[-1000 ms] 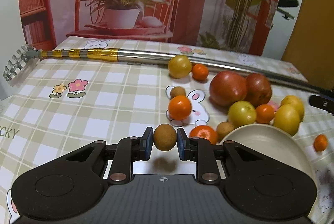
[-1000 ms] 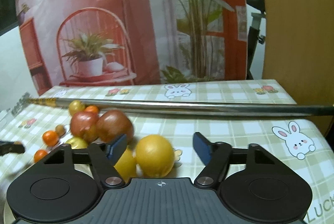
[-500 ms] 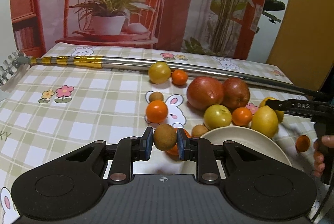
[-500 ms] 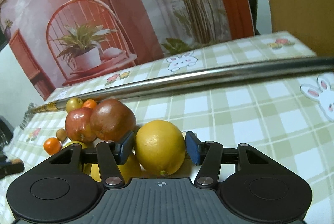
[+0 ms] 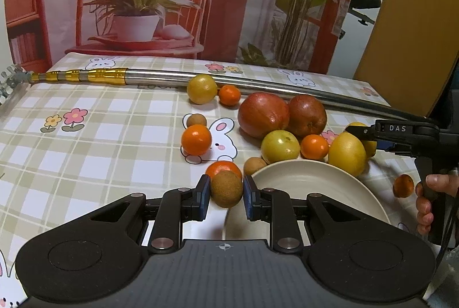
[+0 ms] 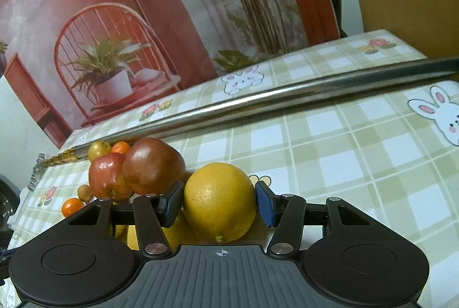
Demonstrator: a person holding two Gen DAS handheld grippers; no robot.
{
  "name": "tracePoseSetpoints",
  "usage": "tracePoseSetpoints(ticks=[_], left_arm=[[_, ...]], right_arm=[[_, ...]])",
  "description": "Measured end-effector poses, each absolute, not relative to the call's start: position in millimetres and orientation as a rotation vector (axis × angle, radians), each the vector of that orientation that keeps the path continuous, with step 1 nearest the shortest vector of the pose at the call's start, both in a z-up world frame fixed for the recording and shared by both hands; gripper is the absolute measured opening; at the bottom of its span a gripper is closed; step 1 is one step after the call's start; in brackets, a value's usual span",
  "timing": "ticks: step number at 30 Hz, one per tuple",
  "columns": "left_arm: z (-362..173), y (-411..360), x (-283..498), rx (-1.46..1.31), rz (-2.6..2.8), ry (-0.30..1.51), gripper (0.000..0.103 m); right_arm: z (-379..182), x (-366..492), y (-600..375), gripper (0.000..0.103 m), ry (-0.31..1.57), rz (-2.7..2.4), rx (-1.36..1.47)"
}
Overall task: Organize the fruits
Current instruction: 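Grasp the large yellow grapefruit with the right gripper while the left gripper holds the brown fruit, then carry the grapefruit onto the white plate and open the right gripper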
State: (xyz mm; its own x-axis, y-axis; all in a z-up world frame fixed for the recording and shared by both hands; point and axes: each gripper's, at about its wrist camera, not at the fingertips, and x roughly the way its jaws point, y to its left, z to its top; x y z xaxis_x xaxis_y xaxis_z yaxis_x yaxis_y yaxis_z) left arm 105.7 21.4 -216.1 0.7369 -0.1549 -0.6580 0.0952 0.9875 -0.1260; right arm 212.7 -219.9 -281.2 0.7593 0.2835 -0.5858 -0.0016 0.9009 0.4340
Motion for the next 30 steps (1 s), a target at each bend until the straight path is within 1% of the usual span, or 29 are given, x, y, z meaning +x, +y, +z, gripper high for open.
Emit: tracePoseSetpoints(ticks=[10,20,30], left_arm=[[-216.1,16.1,91.7,-0.089,-0.159,0.738,0.026],[-215.0,5.9,73.1,-0.057,-0.191,0.733,0.026],[-224.0,0.4,61.1,-0.051,-0.225,0.763,0.026]], right_arm=[[-255.5,167.9,-208.8,0.05,0.612,0.156,0.371],[-237.1,122.1,-186.0,0.05,0.578,0.211,0.348],[-244.0,93.3,-138.8,0.05,0.634,0.299,0.248]])
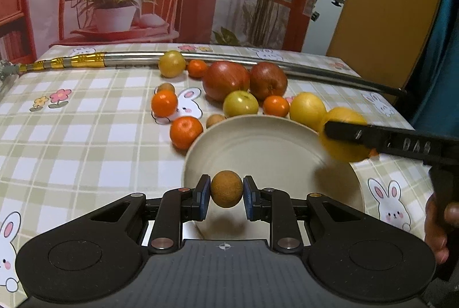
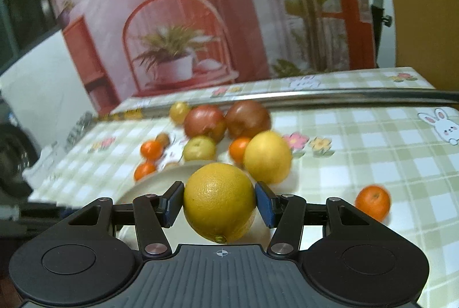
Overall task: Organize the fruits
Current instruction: 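Carry the grapefruit onto the white plate and open the right gripper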
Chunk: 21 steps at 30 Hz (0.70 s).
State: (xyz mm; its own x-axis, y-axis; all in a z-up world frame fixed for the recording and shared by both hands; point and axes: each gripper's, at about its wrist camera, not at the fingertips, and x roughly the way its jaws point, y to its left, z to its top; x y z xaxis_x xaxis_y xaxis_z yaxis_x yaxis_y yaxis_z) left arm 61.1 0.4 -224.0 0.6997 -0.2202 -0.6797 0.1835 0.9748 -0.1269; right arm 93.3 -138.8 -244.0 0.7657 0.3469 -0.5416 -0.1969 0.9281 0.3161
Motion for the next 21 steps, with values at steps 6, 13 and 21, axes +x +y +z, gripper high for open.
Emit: tracePoseSetpoints(ticks=[6,13,21], left_arm=[[-231.6,-0.1,57.2,-0.051,-0.233,0.79,0.026],[-236.0,-2.7,56.6,-0.044,-0.241,0.806,0.026],[-241.1,-3.6,56.2,-0.035,-0.234,0.825,0.026]], right_arm=[[-252.7,83.3,-125.3,0.05,0.66,0.307,0.202],[-258.5,80.5,-124.4,0.05,0.678,0.29,0.191],[-263.3,81.3,-127.1,0.051,0.691,0.282,0.2]])
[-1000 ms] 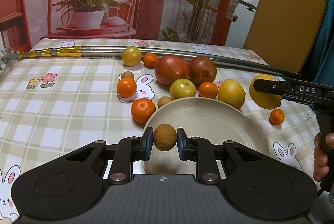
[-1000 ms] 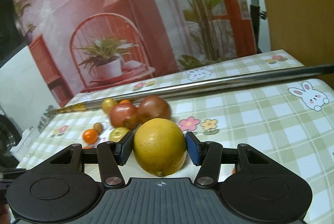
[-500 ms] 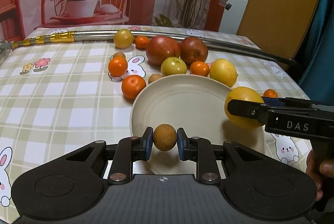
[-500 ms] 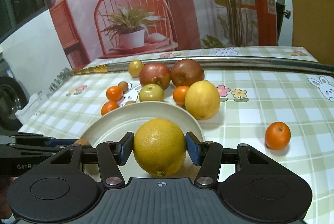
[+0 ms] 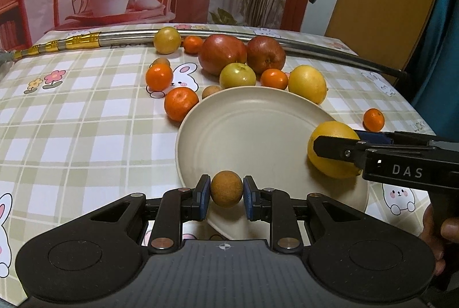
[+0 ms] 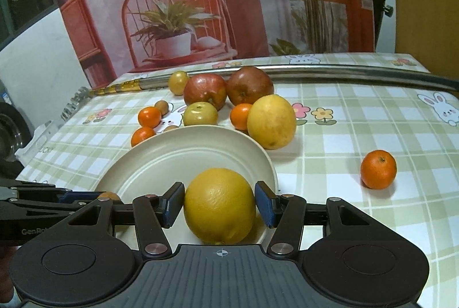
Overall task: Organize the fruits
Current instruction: 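Carry the grapefruit onto the white plate and open the right gripper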
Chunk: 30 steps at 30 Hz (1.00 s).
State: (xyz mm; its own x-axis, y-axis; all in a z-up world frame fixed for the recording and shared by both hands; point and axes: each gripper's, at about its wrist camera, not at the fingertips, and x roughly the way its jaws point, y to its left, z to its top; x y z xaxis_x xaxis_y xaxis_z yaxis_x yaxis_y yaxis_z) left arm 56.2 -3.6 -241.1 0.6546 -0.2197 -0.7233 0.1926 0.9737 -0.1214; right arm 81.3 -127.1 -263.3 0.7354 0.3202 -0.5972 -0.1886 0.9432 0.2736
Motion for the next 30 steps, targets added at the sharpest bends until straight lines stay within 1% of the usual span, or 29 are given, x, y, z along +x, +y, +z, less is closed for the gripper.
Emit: tracePoseSetpoints(ticks=[13,16,19,22,30], left_arm=[[-242.2,-5.2,55.9,-0.031,-0.237,0.827,0.026],[-240.8,-3.5,54.6,-0.044,-0.241,0.816,0.03],[-239.8,-2.9,53.6,-0.043,-0.239,0.81,0.03],[-238.5,-4.2,52.5,-0.04,-0.243,0.802,0.03],[-235.9,-4.3,50.9,-0.03,-0.243,0.783,0.031]], right_arm=[[-262.3,81.2,-124.5,0.052,0.685,0.283,0.189],[-262.3,80.9,-124.2,0.051,0.685,0.28,0.187],[-261.2,79.8,-124.0,0.052,0.676,0.283,0.184],[-259.7,78.3,-124.2,0.055,0.664,0.284,0.181],[-254.1,77.0,-129.5,0.055,0.63,0.271,0.184]])
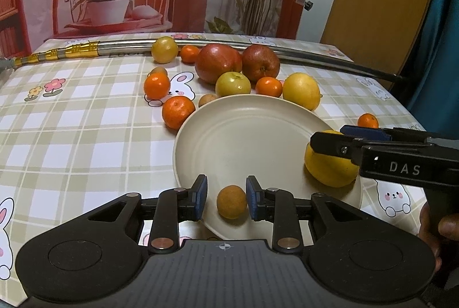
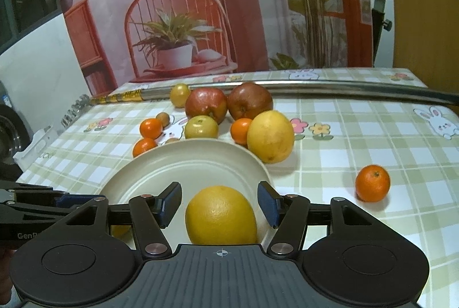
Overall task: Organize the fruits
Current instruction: 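Carry the grapefruit onto the white plate and open the right gripper, then move the right gripper to the red apple and close on it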
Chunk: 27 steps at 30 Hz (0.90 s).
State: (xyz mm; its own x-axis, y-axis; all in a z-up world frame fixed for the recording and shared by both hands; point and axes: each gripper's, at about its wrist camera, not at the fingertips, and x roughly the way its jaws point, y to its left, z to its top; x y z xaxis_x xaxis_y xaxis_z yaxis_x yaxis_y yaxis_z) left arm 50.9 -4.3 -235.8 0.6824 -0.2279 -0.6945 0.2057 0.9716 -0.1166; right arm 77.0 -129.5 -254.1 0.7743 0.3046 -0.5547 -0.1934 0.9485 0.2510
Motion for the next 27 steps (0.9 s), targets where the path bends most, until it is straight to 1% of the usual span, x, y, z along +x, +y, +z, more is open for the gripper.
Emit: tracePoseSetpoints(ticks=[5,13,19,21,22,23,27], left_arm=[[-222.3,5.7,52.8,-0.029,-0.212,0.751,0.031],[-184.6,47.4,74.9,-0.121,-0.138,0.727,0.031],[-157.8,71.8,97.4,-0.135,-0.089,0.688,0.031],[-154.8,77.7,106.0,-0.176,-0.087,0.699,0.031],[-154.8,79.6,111.3,-0.192,-0.088,0.709,0.031],[-155.3,79.8,117.2,-0.2,-0.092,0.718,0.031],[-162.8,69.7,141.1,-0.149,-0.057,0.777,0.031]], right_arm=[[-239.7,81.0,-141.7,0.055,0.581,0.25,0.203],[-215.5,100.3,-175.6,0.055,0.505,0.184,0.219],[-208.2,115.0,-197.3,0.056,0.51,0.184,0.236],[-206.0,117.8,-200.7,0.06,0.508,0.19,0.227],[-205.1,118.5,-201.4,0.066,0.506,0.188,0.224],[-204.7,119.3,-202.5,0.069,0.502,0.185,0.221],[-207.0,122.1,-201.4,0.069,0.505,0.179,0.204]])
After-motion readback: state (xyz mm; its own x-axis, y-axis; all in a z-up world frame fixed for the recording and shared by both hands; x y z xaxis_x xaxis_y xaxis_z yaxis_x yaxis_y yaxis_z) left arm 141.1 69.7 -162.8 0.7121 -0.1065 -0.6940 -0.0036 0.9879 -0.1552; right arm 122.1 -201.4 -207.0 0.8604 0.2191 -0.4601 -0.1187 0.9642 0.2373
